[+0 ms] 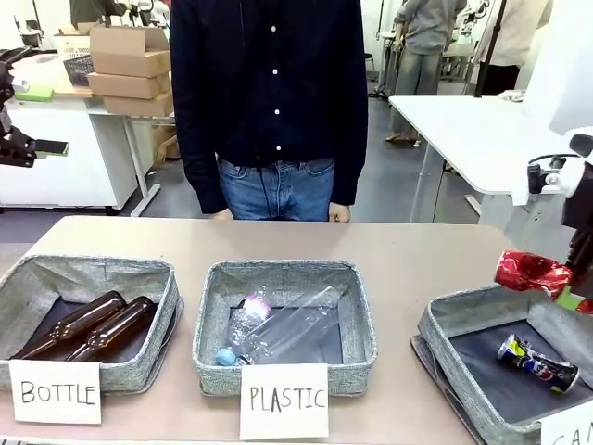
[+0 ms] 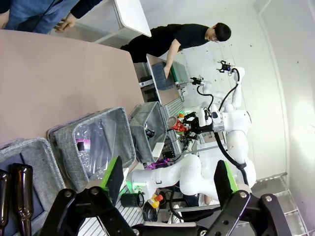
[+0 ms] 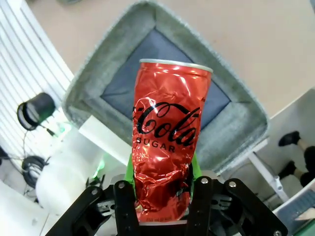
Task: Sort the can waste into the basket.
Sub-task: Pick up the can waste from the table and place it in the right Fabric basket.
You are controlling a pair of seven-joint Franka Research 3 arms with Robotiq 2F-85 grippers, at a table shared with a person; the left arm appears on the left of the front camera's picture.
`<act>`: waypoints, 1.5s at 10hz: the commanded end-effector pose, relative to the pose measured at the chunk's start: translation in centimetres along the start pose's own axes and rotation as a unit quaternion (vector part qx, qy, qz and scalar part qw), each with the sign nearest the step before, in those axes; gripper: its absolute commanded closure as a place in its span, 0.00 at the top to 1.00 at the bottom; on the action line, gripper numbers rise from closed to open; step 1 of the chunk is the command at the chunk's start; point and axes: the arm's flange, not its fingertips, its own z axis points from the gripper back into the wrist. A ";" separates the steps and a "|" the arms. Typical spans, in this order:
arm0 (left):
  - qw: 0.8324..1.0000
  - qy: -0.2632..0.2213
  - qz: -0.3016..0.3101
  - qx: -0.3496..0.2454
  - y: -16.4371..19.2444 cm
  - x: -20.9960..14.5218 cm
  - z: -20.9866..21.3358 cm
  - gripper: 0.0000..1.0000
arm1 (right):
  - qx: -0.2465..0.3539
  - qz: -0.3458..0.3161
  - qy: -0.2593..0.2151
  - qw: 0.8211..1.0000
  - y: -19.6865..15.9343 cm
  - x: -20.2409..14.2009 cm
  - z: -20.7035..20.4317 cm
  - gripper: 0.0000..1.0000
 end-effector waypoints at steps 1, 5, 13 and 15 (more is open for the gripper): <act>1.000 -0.008 -0.006 -0.007 -0.1 -0.1 -0.1 0.96 | -0.011 -0.005 -0.006 1.000 1.6 -1.8 -5.5 0.45; 1.000 -0.008 -0.006 -0.007 -0.1 -0.1 -0.1 0.96 | -0.009 -0.008 -0.007 1.000 1.2 -1.7 -5.8 1.00; 1.000 -0.008 -0.006 -0.007 -0.1 -0.1 -0.1 0.96 | 0.056 -0.088 -0.092 0.990 0.3 -1.3 -4.4 1.00; 1.000 -0.008 -0.006 -0.007 -0.1 -0.1 -0.1 0.96 | 0.228 -0.383 -0.189 0.875 -0.6 0.0 -1.1 1.00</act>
